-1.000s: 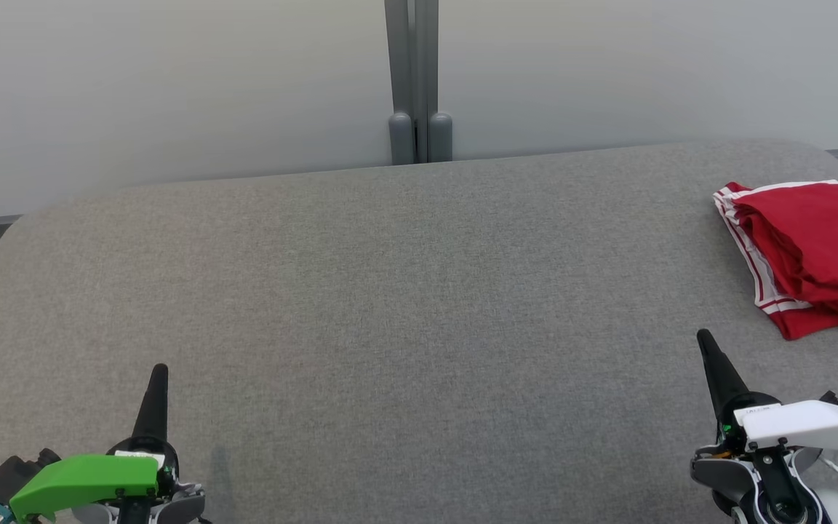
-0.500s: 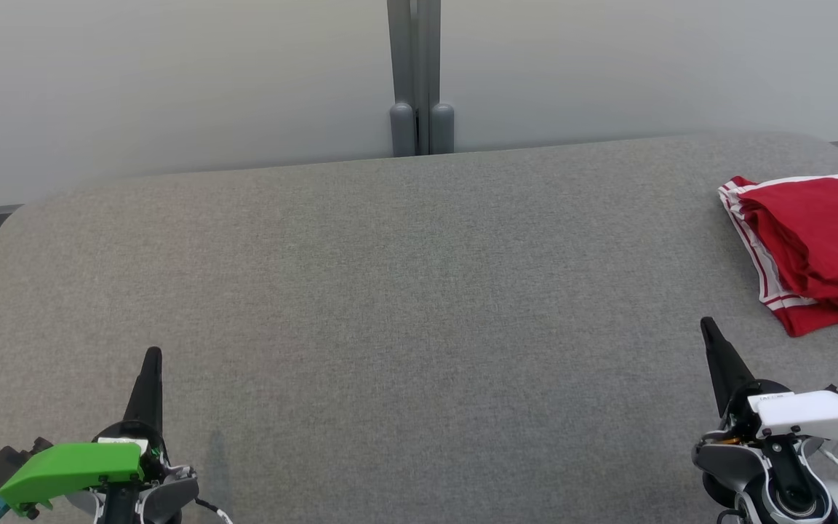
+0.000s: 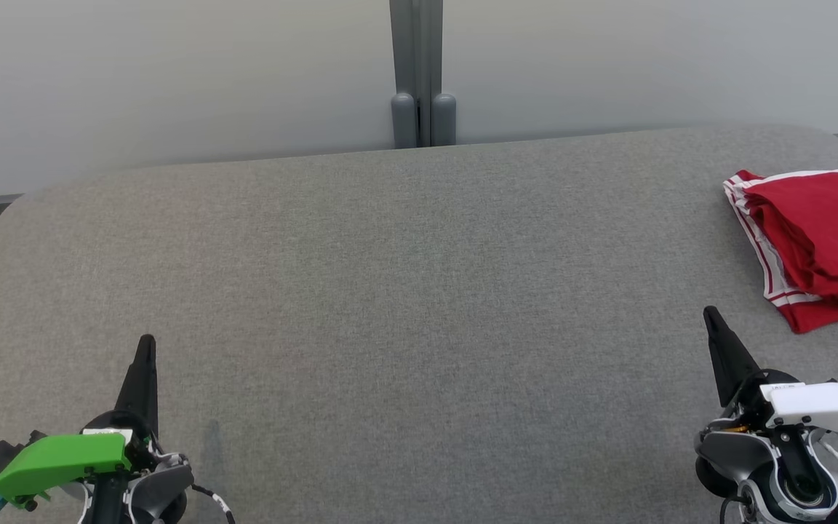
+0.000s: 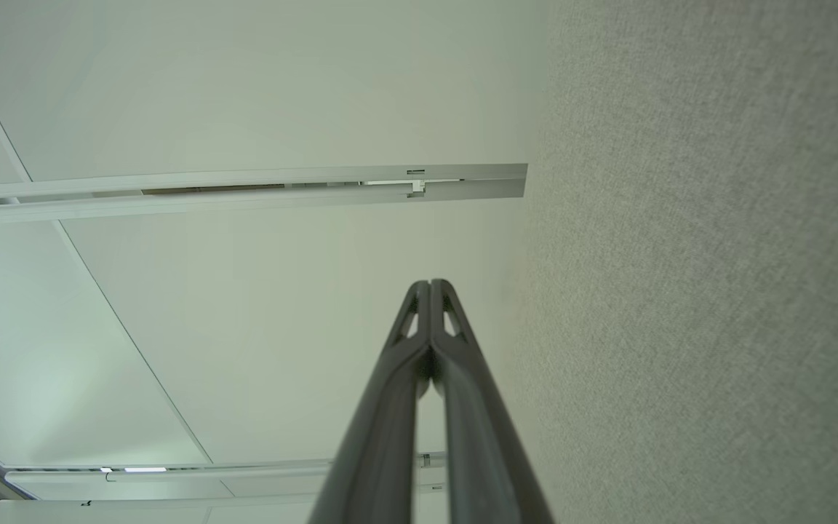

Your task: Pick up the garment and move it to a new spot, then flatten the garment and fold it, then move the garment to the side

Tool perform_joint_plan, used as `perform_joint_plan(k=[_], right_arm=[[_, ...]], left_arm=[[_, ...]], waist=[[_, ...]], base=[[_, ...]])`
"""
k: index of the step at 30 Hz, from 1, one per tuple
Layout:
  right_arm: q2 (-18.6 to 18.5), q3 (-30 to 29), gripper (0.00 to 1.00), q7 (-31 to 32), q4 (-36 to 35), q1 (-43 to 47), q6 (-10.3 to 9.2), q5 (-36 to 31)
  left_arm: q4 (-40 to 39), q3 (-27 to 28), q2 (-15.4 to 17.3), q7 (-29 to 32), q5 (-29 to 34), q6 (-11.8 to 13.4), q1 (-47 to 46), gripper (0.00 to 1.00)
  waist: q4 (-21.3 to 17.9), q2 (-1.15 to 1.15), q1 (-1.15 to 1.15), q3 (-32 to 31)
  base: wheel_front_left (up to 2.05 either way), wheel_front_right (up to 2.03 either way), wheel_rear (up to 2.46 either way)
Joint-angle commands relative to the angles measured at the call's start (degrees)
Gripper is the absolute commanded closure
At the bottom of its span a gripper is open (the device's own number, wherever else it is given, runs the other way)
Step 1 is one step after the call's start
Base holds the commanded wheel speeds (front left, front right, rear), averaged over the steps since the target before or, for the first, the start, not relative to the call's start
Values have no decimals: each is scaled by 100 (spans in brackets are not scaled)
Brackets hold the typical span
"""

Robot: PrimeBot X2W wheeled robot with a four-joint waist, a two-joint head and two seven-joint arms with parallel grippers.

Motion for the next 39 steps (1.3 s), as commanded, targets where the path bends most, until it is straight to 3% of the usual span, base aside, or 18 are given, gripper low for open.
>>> perform_joint_plan(k=[1, 39], right_arm=[[9, -16, 100, 22, 13, -61, 4, 18], [44, -72, 100, 71, 17, -61, 4, -39]], left_arm=[[10, 22, 13, 24, -17, -31, -106, 100], [10, 72, -24, 59, 46, -31, -102, 100]], waist=[[0, 0, 0, 0], [0, 0, 0, 0]], base=[[0, 0, 0], [0, 0, 0]])
